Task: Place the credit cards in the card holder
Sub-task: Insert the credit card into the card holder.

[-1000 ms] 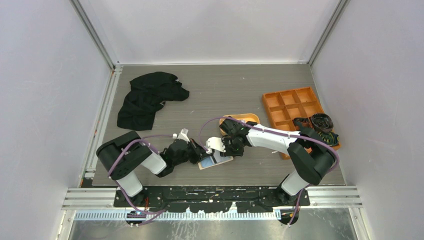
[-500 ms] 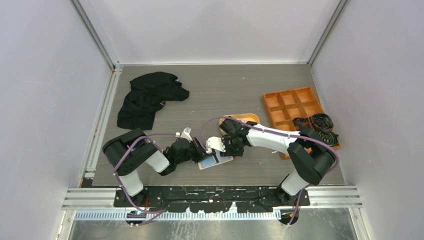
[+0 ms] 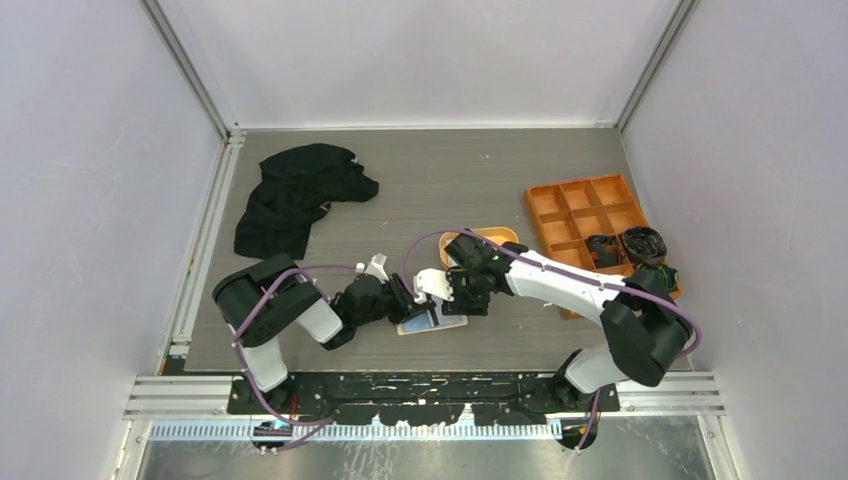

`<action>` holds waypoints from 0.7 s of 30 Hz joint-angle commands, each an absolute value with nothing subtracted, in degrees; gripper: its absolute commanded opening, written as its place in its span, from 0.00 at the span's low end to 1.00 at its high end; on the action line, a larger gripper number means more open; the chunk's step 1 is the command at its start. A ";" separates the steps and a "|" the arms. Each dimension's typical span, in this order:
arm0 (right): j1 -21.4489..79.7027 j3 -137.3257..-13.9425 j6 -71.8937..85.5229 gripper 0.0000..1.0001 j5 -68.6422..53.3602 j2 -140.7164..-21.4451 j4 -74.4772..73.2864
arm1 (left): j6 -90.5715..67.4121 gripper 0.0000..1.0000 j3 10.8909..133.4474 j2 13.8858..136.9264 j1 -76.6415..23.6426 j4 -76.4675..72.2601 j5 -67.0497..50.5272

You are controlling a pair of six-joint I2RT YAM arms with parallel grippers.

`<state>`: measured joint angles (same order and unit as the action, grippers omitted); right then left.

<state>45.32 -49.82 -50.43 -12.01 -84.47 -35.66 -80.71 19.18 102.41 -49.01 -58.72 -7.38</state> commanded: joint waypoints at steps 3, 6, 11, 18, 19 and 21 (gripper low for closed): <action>45.18 -50.97 -50.31 0.53 -15.48 -79.73 -36.60 | -78.73 0.21 19.27 103.07 -49.11 -56.78 -8.59; 45.25 -50.44 -50.59 0.45 -23.17 -78.08 -36.40 | -78.18 0.21 19.38 102.97 -48.90 -56.69 -9.20; 47.99 -46.55 -50.93 0.23 -28.43 -75.52 -29.08 | -77.00 0.22 19.87 103.09 -48.61 -57.30 -10.69; 57.83 -42.18 -50.65 0.08 -17.01 -76.34 -15.43 | -76.79 0.24 20.82 104.33 -48.44 -57.06 -11.68; 58.99 -41.70 -50.63 0.08 -14.51 -76.82 -13.11 | -76.89 0.24 20.88 104.66 -48.44 -57.31 -11.80; 60.82 -40.93 -50.54 0.07 -10.19 -77.89 -9.07 | -77.06 0.24 20.91 105.26 -48.44 -57.78 -11.95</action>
